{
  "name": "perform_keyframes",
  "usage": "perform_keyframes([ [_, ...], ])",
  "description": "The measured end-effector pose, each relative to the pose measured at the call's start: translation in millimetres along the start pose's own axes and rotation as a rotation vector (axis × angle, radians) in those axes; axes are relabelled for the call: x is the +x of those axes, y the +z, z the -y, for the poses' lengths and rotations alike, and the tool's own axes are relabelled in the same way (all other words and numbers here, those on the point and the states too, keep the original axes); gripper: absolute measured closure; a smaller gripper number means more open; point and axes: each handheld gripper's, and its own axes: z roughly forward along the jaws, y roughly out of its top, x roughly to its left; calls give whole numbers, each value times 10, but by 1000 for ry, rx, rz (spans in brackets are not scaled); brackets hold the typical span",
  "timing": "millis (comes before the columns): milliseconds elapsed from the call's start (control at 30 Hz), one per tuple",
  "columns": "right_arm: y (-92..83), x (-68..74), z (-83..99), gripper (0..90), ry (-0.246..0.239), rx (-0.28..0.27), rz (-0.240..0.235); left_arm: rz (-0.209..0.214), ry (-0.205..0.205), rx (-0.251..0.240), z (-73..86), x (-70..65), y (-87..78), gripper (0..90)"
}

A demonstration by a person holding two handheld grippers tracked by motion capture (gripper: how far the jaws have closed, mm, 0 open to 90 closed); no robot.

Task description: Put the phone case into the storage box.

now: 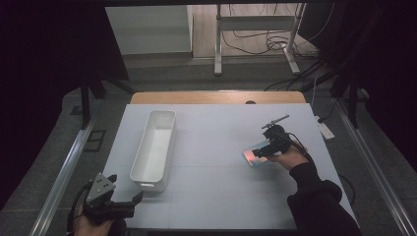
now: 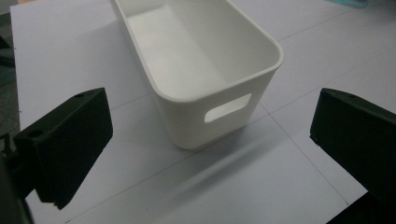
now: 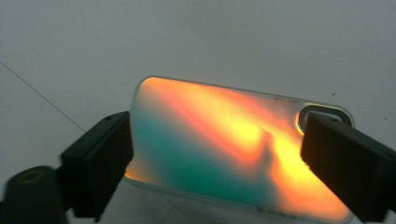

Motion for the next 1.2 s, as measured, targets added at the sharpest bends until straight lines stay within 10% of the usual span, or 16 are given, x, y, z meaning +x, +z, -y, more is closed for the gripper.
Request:
perform_keyframes([
  [433,15,-18,-19,889,-35,38,-32,-1,0,-2,1,-1,0,0],
  [1200,248,79,-240,890,-30,19,-62,0,3,1,0,-2,1,0],
])
